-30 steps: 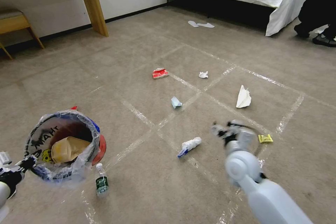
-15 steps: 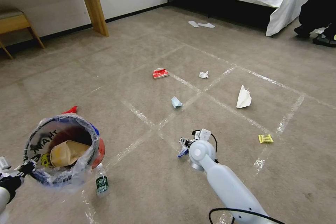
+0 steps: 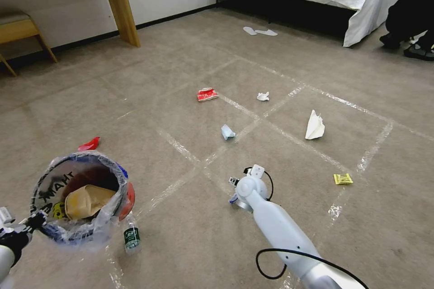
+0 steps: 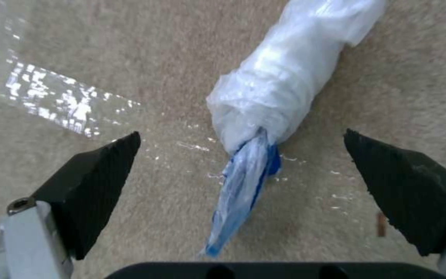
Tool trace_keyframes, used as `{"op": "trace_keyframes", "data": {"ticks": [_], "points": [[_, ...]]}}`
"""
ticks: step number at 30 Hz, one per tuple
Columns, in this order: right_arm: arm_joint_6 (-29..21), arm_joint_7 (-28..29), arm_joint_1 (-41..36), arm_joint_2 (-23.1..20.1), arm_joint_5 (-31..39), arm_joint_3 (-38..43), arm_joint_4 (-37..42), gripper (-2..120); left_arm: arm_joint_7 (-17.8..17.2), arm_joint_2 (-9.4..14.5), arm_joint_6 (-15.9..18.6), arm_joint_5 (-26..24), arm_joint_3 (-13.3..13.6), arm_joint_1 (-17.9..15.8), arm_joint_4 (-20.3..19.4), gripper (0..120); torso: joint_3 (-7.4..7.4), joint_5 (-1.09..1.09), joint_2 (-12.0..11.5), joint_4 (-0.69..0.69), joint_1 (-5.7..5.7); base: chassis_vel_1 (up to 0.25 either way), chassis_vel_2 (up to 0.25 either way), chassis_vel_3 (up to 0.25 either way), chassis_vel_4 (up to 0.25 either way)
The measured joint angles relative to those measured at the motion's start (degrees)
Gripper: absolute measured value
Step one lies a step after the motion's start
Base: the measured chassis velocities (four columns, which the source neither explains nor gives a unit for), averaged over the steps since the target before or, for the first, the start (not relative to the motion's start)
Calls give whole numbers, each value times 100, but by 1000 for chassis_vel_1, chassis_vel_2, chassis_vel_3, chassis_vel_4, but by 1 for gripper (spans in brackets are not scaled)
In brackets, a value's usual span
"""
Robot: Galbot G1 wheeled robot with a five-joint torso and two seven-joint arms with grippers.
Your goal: Pick up the trash bin and place the garbage on the floor into it.
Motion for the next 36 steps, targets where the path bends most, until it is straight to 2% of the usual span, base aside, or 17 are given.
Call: {"op": "trace_keyframes", "data": {"ticks": [4,10,12,13,15,18,20,22,23,26,28,29,34,36], "points": [[95,-137,125,191,-178,19,-422,99,15,26,-12,0,-6,18,21,0,0,0,0,0,0,0,0,0,0],[226,-355,256,382,-382,48,-897,88,32,50,-30,3,22,17,36,0,0,0,0,0,0,0,0,0,0],[272,-428,304,445,-441,66,-1066,78,46,63,-35,4,27,15,39,0,0,0,0,0,0,0,0,0,0],[272,-428,304,445,-441,66,-1066,78,46,63,-35,4,27,15,39,0,0,0,0,0,0,0,0,0,0],[337,-514,345,506,-503,86,-1218,65,52,78,-44,6,33,15,47,0,0,0,0,0,0,0,0,0,0],[340,-528,346,512,-514,94,-1236,62,58,82,-47,10,36,15,55,0,0,0,0,0,0,0,0,0,0],[348,-583,347,518,-544,126,-1311,47,67,82,-53,30,52,12,81,0,0,0,1,0,0,0,0,0,0],[354,-609,348,517,-556,136,-1349,43,72,80,-56,36,60,10,83,0,0,0,1,0,0,0,0,0,0],[369,-656,351,509,-580,152,-1408,36,76,80,-60,43,69,9,85,0,0,1,1,0,0,0,0,0,0],[372,-677,353,505,-585,161,-1437,33,76,80,-62,45,73,8,88,0,0,0,1,0,0,0,0,0,0],[385,-822,358,497,-625,219,-1613,19,77,84,-73,52,91,6,96,0,-1,0,1,0,0,0,0,0,0],[385,-822,358,497,-625,219,-1613,19,77,84,-73,52,91,6,96,0,-1,0,1,0,0,0,0,0,0],[428,-980,278,428,-688,266,-1659,0,84,94,-100,86,127,10,113,0,-3,2,3,3,-1,0,0,0,0],[429,-980,245,402,-688,266,-1607,0,85,98,-103,92,133,9,115,0,-3,3,3,4,-1,0,0,0,0]]}}
